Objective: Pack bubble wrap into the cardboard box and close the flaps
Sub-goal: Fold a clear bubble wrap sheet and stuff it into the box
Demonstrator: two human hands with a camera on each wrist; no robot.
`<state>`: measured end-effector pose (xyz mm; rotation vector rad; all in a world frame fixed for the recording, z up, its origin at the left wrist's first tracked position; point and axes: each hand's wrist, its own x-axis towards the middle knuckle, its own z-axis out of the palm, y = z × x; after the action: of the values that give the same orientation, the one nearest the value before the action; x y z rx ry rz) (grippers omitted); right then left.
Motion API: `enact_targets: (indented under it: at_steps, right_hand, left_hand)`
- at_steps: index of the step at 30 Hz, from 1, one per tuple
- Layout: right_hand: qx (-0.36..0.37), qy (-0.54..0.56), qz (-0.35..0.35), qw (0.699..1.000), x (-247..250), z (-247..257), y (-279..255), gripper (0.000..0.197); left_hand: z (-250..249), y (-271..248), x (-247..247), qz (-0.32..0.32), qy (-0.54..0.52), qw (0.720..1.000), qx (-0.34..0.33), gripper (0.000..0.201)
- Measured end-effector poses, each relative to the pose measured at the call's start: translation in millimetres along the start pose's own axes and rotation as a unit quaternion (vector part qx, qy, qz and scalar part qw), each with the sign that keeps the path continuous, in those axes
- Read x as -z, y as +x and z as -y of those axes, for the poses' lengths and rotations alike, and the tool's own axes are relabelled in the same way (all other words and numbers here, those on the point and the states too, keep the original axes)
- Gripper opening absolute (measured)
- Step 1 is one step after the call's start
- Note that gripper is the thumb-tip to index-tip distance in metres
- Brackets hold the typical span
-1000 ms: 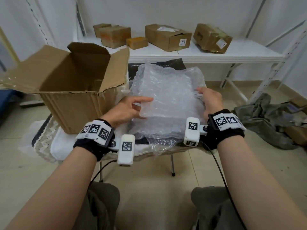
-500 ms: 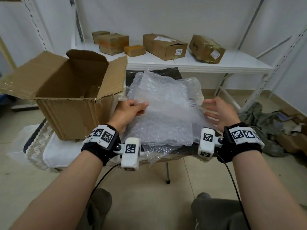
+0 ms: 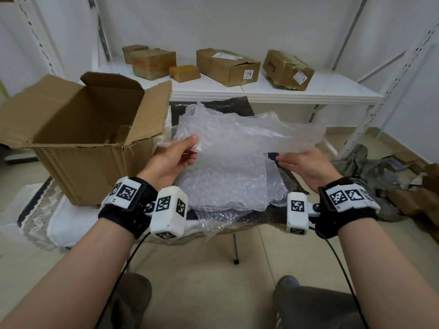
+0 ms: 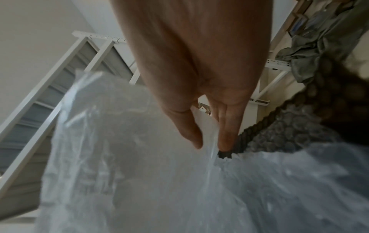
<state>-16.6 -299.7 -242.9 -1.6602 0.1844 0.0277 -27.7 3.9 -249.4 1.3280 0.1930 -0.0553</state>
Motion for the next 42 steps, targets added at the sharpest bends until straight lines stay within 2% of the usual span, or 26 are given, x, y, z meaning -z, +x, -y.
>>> enact_targets:
  at_steps: [3, 5, 7, 9, 11, 15, 18, 22, 25, 28, 30, 33, 35, 37, 39, 42]
  right_hand:
    - [-0.024, 0.017, -0.005, 1.0, -5, -3, 0, 0.033]
    - [-0.037, 0.032, -0.002, 0.999, -5, -3, 1, 0.024]
    - [-0.039, 0.053, 0.002, 0.998, -2, 2, 2, 0.014]
    - [-0.027, 0.082, 0.002, 0.996, 2, 2, 4, 0.029]
    - [-0.028, 0.114, 0.013, 0.993, 4, 1, 4, 0.038]
    - [-0.04, 0.134, 0.044, 0.989, 6, -1, 5, 0.021]
    - [-0.036, 0.139, 0.023, 0.989, 7, -1, 6, 0.034]
    - [-0.049, 0.151, -0.013, 0.987, 6, -1, 7, 0.038]
    - [-0.059, 0.141, -0.027, 0.988, 3, -3, 9, 0.048]
    - [-0.09, 0.133, -0.033, 0.987, 2, -8, 12, 0.057]
    - [-0.118, 0.116, -0.02, 0.986, 2, -10, 12, 0.053]
    - [-0.136, 0.071, -0.005, 0.988, 3, -13, 13, 0.045]
    - [-0.147, 0.034, -0.004, 0.988, 5, -13, 14, 0.048]
    - [-0.154, 0.024, -0.013, 0.988, 6, -14, 16, 0.052]
    - [-0.146, 0.029, -0.03, 0.988, 7, -13, 16, 0.048]
    - [-0.144, 0.03, -0.033, 0.989, 7, -11, 15, 0.046]
  left_hand:
    - [0, -8, 1, 0.06, 0.033, 0.997, -0.024, 0.04]
    - [1, -10, -1, 0.043, 0.082, 0.995, -0.031, 0.052]
    - [3, -9, -3, 0.001, 0.128, 0.991, -0.038, 0.049]
    - [7, -5, -2, -0.02, 0.145, 0.989, -0.033, 0.047]
    - [10, -2, 0, -0.028, 0.153, 0.988, -0.028, 0.043]
    - [11, 0, 0, -0.023, 0.159, 0.987, -0.023, 0.026]
    - [11, 1, 2, -0.031, 0.132, 0.991, -0.011, 0.02]
    - [12, 2, 1, -0.048, 0.112, 0.993, 0.001, 0.022]
    - [11, 2, -3, -0.04, 0.068, 0.997, 0.013, 0.038]
    - [9, -2, -8, -0.014, 0.045, 0.999, 0.027, 0.025]
    - [9, -4, -11, -0.019, 0.047, 0.998, 0.027, 0.023]
    - [12, -3, -10, -0.029, 0.047, 0.998, 0.022, 0.032]
    - [11, -1, -8, -0.001, 0.067, 0.997, 0.029, 0.042]
    - [9, -2, -6, 0.054, 0.107, 0.992, 0.045, 0.053]
    - [9, -3, -5, 0.085, 0.153, 0.983, 0.049, 0.053]
    - [11, -4, -6, 0.027, 0.213, 0.977, 0.001, 0.036]
